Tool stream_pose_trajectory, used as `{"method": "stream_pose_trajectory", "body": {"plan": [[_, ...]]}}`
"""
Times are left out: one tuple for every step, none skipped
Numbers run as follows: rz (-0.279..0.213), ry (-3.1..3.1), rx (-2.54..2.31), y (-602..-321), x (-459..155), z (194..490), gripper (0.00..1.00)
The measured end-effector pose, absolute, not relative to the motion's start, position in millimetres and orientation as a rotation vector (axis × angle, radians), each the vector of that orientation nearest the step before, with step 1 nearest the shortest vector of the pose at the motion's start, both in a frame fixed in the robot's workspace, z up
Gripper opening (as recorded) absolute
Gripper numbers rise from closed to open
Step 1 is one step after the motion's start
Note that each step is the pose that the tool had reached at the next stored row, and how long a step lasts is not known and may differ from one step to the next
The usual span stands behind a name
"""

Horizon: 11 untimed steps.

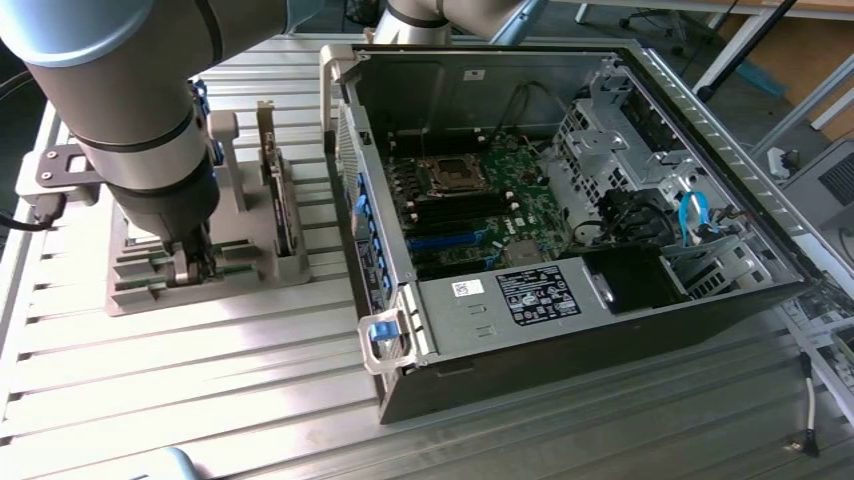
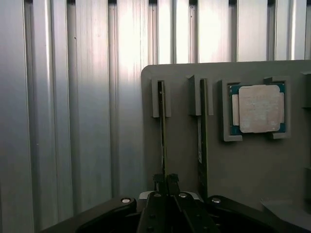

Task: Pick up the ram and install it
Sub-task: 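Pick up the ram and move it above insertion slot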

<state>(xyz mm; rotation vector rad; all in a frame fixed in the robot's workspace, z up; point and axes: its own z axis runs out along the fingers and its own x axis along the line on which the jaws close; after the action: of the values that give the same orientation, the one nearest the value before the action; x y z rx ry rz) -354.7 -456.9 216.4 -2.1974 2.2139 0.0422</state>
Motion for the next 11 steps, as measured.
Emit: {"method": "stream_pose_trajectory", "body": {"plan": [[0.042,2.214,-2.197,-456.9,-354.7,216.9,0.12],[0.042,2.214,-2.197,-456.9,-354.7,217.7,0.12],[0.042,2.214,-2.197,-456.9,-354.7,218.4,0.12],[0.042,2.215,-2.196,-456.9,-354.7,219.5,0.12],[0.042,2.215,-2.196,-456.9,-354.7,220.3,0.12],[0.042,2.215,-2.196,-456.9,-354.7,221.1,0.12],[0.042,2.215,-2.196,-456.9,-354.7,221.9,0.12],[0.042,2.216,-2.196,-456.9,-354.7,222.7,0.12],[0.042,2.216,-2.195,-456.9,-354.7,223.6,0.12],[0.042,2.216,-2.195,-456.9,-354.7,224.3,0.12],[0.042,2.216,-2.195,-456.9,-354.7,225.2,0.12]]}}
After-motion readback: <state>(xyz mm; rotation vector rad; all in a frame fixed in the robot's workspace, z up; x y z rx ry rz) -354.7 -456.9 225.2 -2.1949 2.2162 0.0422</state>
